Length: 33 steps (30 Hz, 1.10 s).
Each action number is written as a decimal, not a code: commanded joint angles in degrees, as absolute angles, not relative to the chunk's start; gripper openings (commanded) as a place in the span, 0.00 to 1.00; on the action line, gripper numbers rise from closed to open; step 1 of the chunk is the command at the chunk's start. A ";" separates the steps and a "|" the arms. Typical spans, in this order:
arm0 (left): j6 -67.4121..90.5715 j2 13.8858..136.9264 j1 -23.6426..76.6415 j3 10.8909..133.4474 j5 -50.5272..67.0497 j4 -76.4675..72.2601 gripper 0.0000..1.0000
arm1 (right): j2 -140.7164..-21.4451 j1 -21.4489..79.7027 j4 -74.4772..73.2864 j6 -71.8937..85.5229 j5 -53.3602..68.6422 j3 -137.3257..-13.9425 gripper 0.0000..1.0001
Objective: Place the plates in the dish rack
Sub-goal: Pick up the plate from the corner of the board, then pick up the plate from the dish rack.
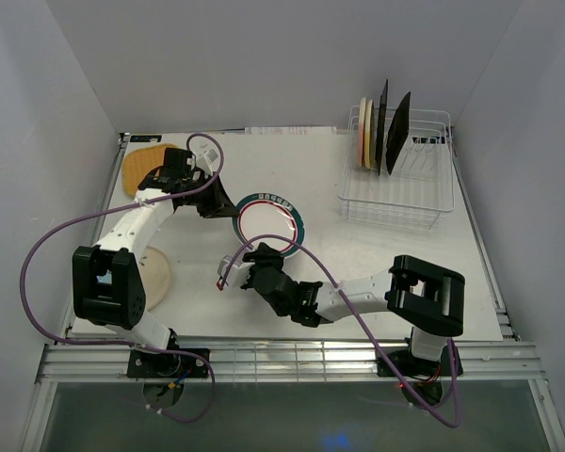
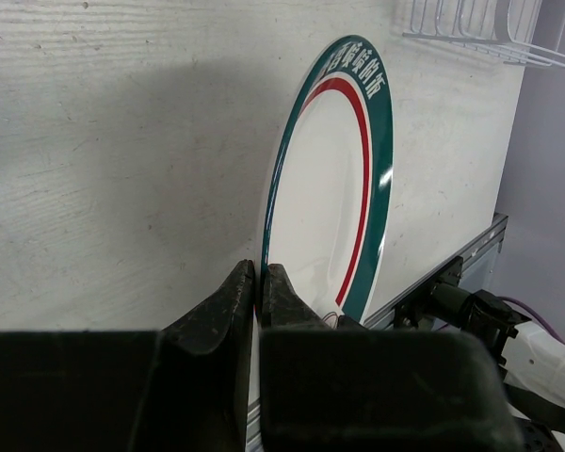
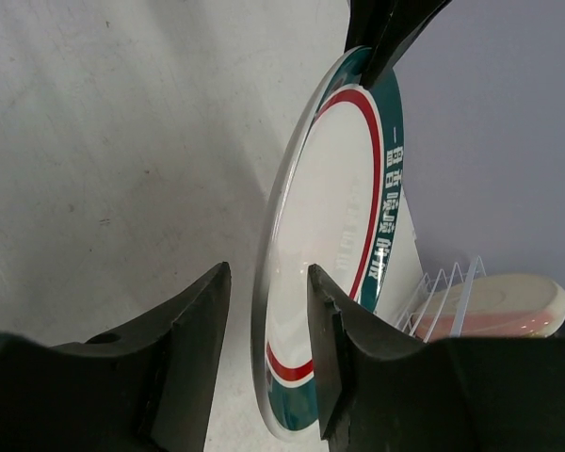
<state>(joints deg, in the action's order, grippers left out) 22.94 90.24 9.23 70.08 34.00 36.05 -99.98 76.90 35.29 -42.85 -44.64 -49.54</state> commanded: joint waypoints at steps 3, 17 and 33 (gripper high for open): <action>22.50 86.31 9.49 71.81 37.88 36.04 0.00 | -101.25 76.73 35.07 -42.19 -44.91 -52.64 0.40; 21.88 87.10 9.49 72.33 39.37 36.30 0.00 | -101.43 76.73 34.37 -42.01 -45.61 -53.00 0.08; 20.39 86.67 9.49 72.77 41.93 35.51 0.58 | -101.34 76.11 34.37 -41.75 -47.99 -53.61 0.08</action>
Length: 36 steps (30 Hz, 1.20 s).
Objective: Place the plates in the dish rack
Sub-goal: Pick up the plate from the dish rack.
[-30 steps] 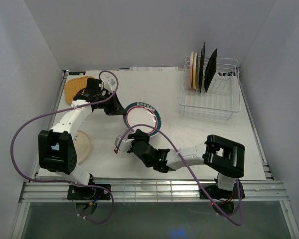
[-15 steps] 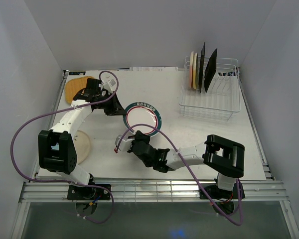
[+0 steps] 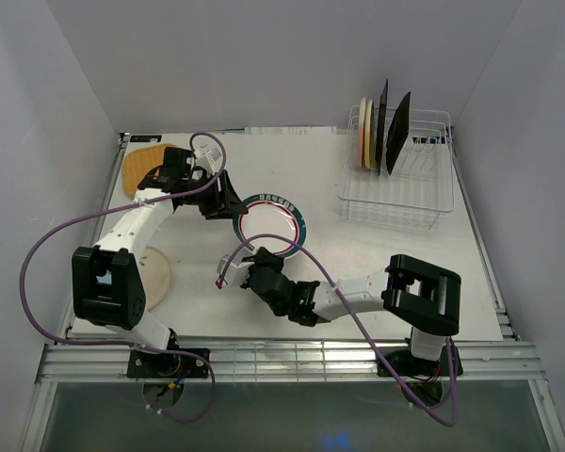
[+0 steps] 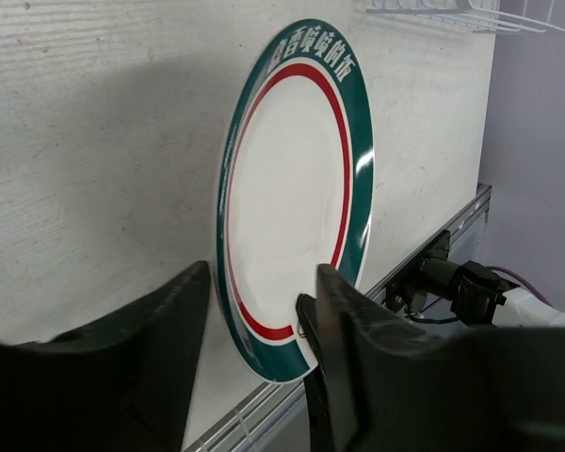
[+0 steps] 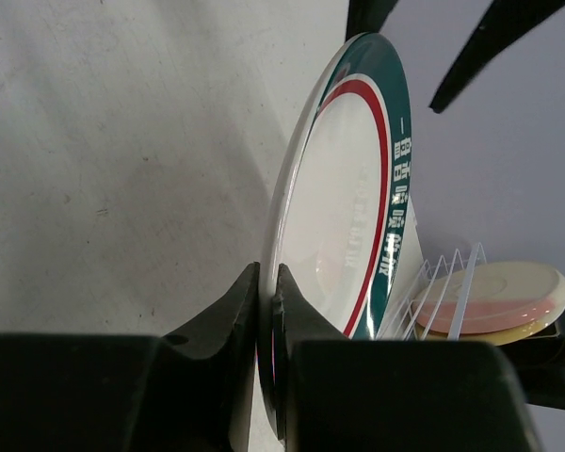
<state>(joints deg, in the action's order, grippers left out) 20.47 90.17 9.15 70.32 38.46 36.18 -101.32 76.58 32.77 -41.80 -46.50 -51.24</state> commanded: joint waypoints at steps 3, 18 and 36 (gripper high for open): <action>20.65 85.35 9.49 71.81 40.78 33.93 0.71 | -101.34 75.94 34.37 -41.75 -48.34 -53.79 0.08; 19.78 84.11 9.40 71.90 35.95 32.44 0.87 | -97.65 74.44 32.96 -37.71 -48.17 -53.26 0.08; 19.95 79.81 8.61 70.58 35.51 27.78 0.96 | -93.08 71.72 28.39 -31.12 -44.56 -53.09 0.08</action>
<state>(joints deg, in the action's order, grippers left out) 20.21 83.77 9.06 70.35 35.14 30.57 -96.47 72.31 26.20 -32.51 -44.47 -51.22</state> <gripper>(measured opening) 0.962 0.114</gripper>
